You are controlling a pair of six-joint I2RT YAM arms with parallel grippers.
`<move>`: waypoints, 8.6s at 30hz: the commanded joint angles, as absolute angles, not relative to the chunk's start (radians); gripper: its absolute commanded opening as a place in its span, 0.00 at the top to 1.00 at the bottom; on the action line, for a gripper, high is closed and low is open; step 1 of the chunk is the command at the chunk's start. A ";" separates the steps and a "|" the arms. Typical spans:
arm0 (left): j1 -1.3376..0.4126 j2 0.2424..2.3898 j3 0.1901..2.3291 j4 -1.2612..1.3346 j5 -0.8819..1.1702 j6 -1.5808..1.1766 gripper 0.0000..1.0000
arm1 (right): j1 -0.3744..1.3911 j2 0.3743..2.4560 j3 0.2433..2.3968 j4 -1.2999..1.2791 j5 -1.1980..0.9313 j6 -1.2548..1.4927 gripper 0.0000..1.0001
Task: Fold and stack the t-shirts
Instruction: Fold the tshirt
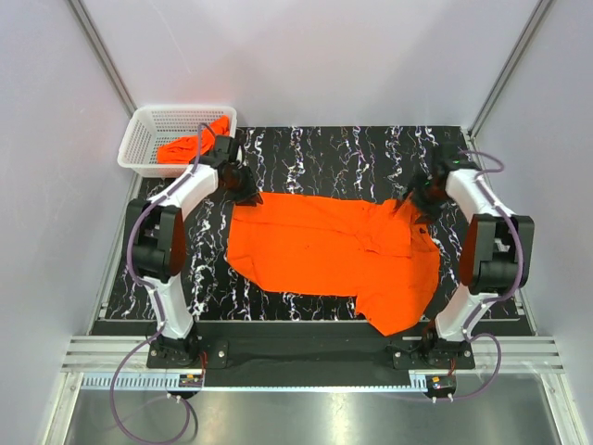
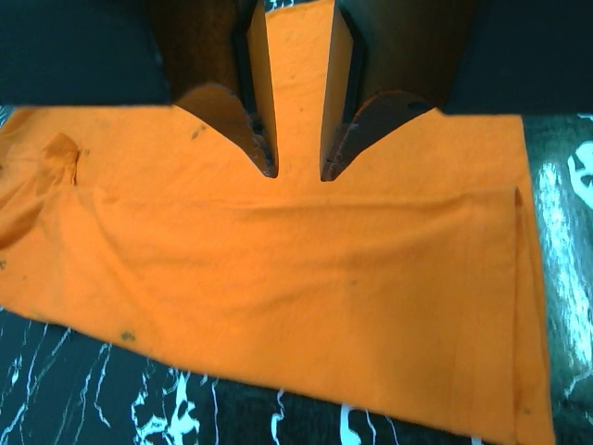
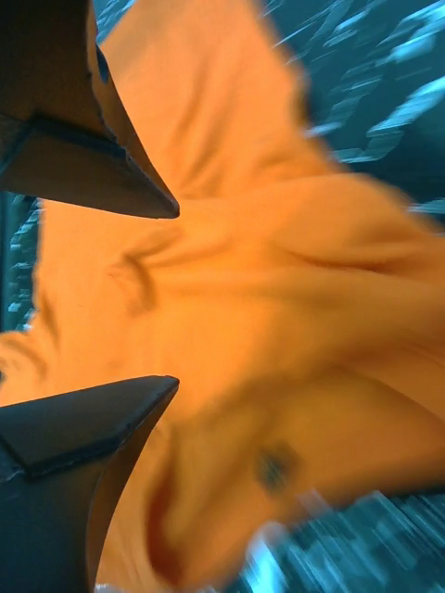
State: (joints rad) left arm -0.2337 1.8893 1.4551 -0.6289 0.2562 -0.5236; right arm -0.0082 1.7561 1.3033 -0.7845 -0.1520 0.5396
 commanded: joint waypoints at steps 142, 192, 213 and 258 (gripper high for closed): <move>-0.775 2.347 1.758 -0.123 0.411 -1.088 0.99 | -0.213 1.790 1.095 -0.678 -0.281 0.393 0.53; -0.741 2.249 1.732 -0.338 0.508 -0.971 1.00 | -0.213 1.476 0.810 -0.663 -0.176 0.623 1.00; -0.602 2.016 1.568 -0.445 0.686 -0.698 0.52 | -0.215 1.614 1.134 -0.724 -0.078 0.474 0.28; -0.081 2.233 1.715 -0.718 0.267 -0.485 0.61 | -0.238 2.250 1.739 -0.597 0.074 0.713 1.00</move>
